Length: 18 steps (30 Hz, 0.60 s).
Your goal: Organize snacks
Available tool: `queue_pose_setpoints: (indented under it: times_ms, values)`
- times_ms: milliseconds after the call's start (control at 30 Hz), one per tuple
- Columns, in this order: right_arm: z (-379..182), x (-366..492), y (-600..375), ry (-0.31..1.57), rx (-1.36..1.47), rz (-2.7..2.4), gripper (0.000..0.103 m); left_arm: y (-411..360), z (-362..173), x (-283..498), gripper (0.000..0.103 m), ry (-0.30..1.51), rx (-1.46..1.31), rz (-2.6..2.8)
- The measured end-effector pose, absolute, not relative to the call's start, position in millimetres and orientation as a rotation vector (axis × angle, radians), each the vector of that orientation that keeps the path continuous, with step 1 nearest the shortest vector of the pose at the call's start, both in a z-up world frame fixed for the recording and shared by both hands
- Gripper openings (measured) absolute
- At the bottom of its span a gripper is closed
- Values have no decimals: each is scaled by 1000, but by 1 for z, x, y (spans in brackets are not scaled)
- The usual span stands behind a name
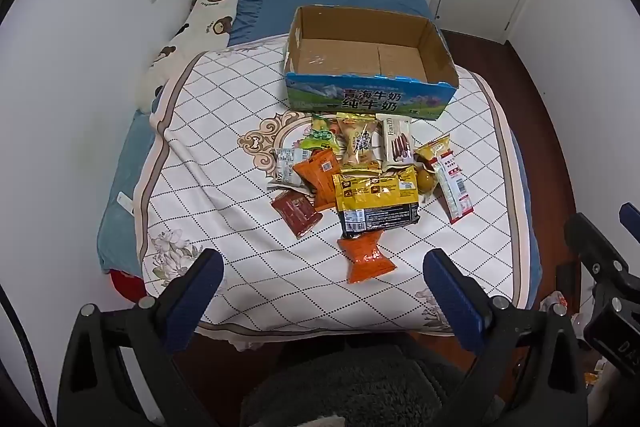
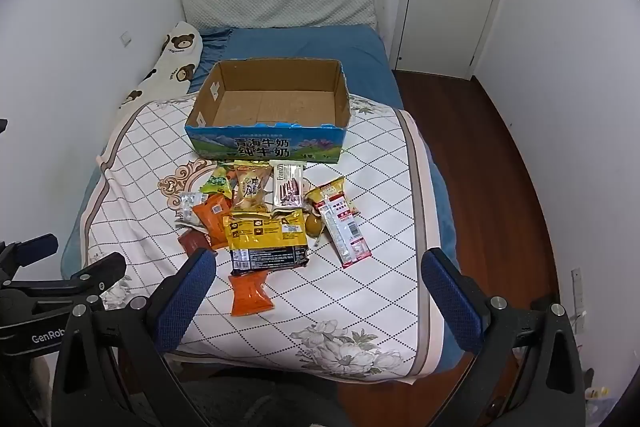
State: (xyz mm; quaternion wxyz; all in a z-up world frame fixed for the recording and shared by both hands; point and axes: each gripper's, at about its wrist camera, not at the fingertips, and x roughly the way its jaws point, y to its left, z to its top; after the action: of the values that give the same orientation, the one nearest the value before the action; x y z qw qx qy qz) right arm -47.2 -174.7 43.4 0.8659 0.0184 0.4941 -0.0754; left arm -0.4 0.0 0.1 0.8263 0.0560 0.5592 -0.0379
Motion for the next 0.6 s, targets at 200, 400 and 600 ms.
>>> queue_pose_setpoints:
  times_ms: [200,400,600]
  values:
    - [45,-47,-174,1035,42,-158,103,7,0,0,102,1192,121,-84]
    - [43,-45,-174,1034,43,-156,103,9,2,3,102,1195,117,-85]
    - [43,-45,-175,1034,49,-156,103,9,3,7,102,1194,114,-82]
